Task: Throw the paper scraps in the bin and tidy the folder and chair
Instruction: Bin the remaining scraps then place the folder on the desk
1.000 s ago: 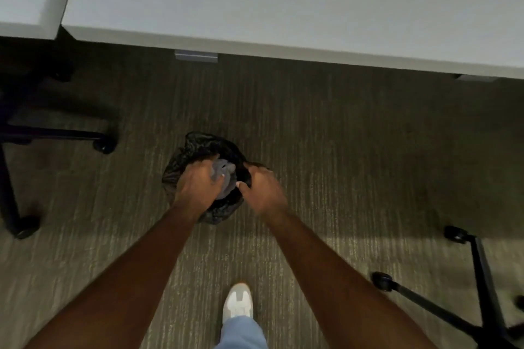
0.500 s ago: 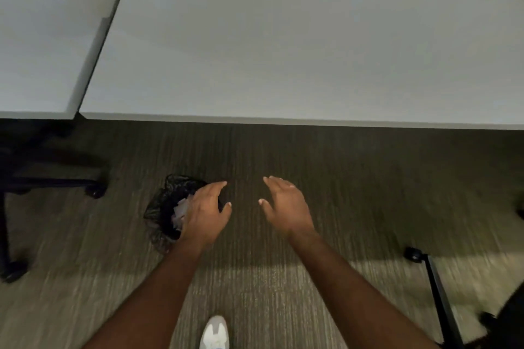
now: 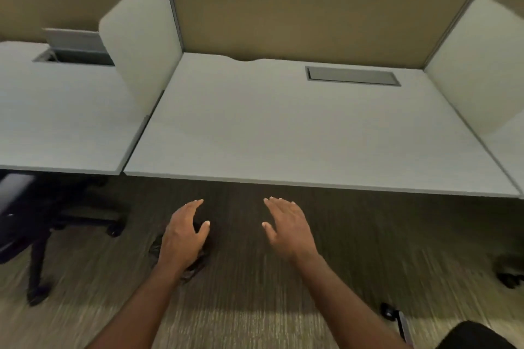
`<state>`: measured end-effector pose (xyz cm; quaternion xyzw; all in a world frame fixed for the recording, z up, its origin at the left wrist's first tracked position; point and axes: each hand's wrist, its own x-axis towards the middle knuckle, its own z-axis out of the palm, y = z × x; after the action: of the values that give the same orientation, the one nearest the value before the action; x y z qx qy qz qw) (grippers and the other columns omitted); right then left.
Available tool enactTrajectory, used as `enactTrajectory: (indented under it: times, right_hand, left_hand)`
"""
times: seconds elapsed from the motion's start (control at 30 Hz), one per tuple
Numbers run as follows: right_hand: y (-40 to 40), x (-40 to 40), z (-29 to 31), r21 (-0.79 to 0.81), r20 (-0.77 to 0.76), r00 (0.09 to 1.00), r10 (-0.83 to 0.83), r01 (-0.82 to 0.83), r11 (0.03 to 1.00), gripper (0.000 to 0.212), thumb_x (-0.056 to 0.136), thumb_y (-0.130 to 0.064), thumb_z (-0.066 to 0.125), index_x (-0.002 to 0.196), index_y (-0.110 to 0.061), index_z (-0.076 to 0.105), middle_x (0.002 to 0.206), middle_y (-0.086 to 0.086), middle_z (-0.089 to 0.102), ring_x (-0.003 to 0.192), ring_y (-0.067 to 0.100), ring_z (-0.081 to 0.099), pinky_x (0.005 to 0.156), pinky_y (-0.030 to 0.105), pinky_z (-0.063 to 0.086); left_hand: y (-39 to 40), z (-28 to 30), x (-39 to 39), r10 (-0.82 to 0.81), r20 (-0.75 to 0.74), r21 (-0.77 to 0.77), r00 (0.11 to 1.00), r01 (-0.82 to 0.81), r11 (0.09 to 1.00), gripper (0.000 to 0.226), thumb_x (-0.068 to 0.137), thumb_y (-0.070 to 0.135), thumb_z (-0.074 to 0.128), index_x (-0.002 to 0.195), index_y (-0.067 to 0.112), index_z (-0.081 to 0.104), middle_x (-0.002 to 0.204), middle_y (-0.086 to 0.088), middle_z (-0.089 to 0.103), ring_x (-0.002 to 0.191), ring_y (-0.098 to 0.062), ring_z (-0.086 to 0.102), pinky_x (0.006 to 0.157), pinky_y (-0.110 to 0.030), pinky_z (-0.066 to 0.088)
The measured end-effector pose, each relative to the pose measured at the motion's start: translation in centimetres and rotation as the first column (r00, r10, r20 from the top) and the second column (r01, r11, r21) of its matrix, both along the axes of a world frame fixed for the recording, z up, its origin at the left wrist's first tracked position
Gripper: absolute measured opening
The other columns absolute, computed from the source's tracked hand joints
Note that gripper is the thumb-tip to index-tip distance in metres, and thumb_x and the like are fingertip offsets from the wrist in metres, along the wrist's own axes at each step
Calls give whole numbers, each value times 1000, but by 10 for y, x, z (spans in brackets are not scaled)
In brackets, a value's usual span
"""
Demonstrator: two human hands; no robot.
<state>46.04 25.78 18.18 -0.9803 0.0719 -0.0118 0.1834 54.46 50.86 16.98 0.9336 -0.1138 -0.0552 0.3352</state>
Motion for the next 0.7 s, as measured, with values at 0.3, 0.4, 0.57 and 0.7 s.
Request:
enactTrajectory:
  times: [0.3,0.4,0.57,0.7]
  right_hand:
    - [-60,-28,121,-43,162,987,0,7,999,60,98,-43,53,152,-26,33,158,-3,37,148,17,30,117,30,1]
    - [-76,-40,137,-65,167,986,-28,40,997,62,98,-43,53,153,-26,30,160,-3,35,149,17,28,117,32,-4]
    - [-115,-74,141,-132,146,979,-143,163,978,68,101,-53,37,158,-24,15,167,-1,14,155,19,8,120,38,-12]
    - [-152,-123,135,-128,132,945,-298,314,941,73,100,-58,30,160,-21,11,168,0,7,155,19,0,124,41,-7]
  left_hand:
    - [-59,131,-43,11,166,-25,986,-7,1000,58,91,30,67,144,21,46,145,-2,52,136,-19,46,114,-42,41]
    - [-78,148,-46,-39,211,-10,977,42,999,58,90,31,68,143,22,47,144,-2,53,135,-19,47,115,-40,40]
    - [-137,152,-49,-171,194,13,966,172,985,61,90,31,68,145,22,45,147,-2,51,138,-21,45,116,-42,38]
    - [-203,140,-63,-325,136,-3,936,329,944,64,90,34,68,148,24,41,150,-3,48,140,-22,43,116,-44,39]
